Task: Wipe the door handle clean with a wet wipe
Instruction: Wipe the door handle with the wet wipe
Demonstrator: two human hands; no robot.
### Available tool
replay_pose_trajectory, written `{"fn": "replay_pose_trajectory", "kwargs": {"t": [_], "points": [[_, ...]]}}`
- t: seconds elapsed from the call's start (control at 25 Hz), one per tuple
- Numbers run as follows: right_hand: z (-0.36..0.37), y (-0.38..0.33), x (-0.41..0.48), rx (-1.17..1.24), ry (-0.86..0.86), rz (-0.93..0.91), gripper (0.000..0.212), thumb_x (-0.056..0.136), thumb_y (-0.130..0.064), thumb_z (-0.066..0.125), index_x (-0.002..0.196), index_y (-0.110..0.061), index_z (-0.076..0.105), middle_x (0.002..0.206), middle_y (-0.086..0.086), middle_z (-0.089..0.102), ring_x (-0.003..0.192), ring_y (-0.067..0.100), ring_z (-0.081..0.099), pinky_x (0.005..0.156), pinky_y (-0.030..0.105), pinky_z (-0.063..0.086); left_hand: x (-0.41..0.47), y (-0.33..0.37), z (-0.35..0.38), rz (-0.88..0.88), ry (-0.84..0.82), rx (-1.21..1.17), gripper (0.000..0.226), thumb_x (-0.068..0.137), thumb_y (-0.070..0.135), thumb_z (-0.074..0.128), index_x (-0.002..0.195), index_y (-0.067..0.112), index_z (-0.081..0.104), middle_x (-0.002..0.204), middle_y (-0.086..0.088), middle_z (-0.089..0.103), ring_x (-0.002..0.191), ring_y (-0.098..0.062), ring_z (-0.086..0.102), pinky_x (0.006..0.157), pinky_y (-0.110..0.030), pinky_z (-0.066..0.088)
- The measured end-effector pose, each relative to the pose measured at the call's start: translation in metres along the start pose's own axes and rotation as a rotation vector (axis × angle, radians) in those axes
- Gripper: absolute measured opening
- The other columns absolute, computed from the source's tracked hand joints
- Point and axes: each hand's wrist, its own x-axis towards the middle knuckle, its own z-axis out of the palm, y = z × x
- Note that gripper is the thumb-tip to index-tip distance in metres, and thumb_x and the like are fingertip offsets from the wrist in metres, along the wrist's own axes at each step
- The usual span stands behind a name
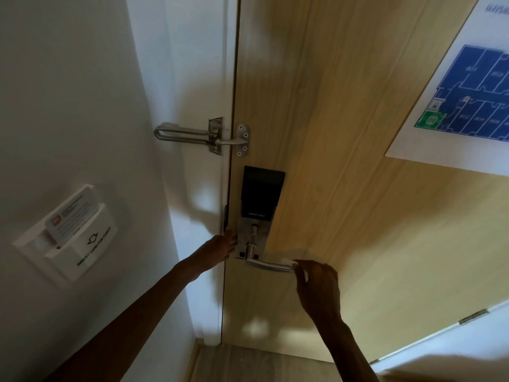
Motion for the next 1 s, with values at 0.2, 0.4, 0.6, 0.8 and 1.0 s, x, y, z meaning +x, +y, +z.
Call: {"fn": "replay_pose_trajectory", "kwargs": {"t": [0.2,0.4,0.6,0.8,1.0], "points": [[0.031,-0.057,-0.008,0.035,-0.049,-0.092,0.019,0.093,-0.023,0.061,0.111,-0.025,0.069,0.105,-0.003,0.075,0.097,0.01,0.067,0.099,0.03,0.038,0.003,-0.005,0.001,0.028,0.015,0.027,0.077,0.041,0.1,0.038,0.088,0.042,0.059,0.103,0.006,0.056,0.103,-0.013,0.05,0.1,-0.035,0.036],[0.004,-0.016,-0.006,0.102,0.051,0.094,0.021,0.097,-0.027,0.056,0.107,-0.022,0.074,0.097,0.001,0.078,0.075,0.013,0.072,0.079,0.031,0.057,0.001,-0.008,0.0,0.02,-0.016,0.028,0.096,0.043,0.1,0.036,0.12,0.047,0.055,0.14,0.006,0.053,0.133,-0.013,0.043,0.116,-0.042,0.027],[0.008,-0.011,-0.028,0.573,0.034,0.548,0.023,0.096,-0.03,0.057,0.101,-0.019,0.077,0.056,-0.005,0.062,0.046,0.004,0.047,0.047,0.018,0.035,0.002,-0.006,-0.003,0.0,-0.038,0.002,0.101,0.04,0.102,0.034,0.122,0.046,0.052,0.141,0.01,0.05,0.131,-0.007,0.043,0.104,-0.028,0.032],[0.01,-0.013,-0.023,0.822,0.029,0.725,0.029,0.096,-0.026,0.058,0.091,-0.001,0.072,0.068,0.028,0.053,0.063,0.02,0.046,0.061,0.031,0.032,0.001,-0.004,-0.003,-0.016,-0.072,-0.019,0.1,0.039,0.101,0.036,0.121,0.047,0.052,0.145,0.014,0.044,0.135,-0.005,0.037,0.104,-0.025,0.03],[0.014,-0.012,-0.03,0.87,0.035,0.733,0.021,0.095,-0.023,0.06,0.087,-0.006,0.07,0.086,0.032,0.064,0.081,0.046,0.057,0.063,0.028,0.035,-0.005,0.0,-0.003,-0.013,-0.033,0.023,0.102,0.049,0.098,0.031,0.127,0.036,0.051,0.128,0.021,0.058,0.128,-0.005,0.048,0.1,-0.023,0.036]]}}
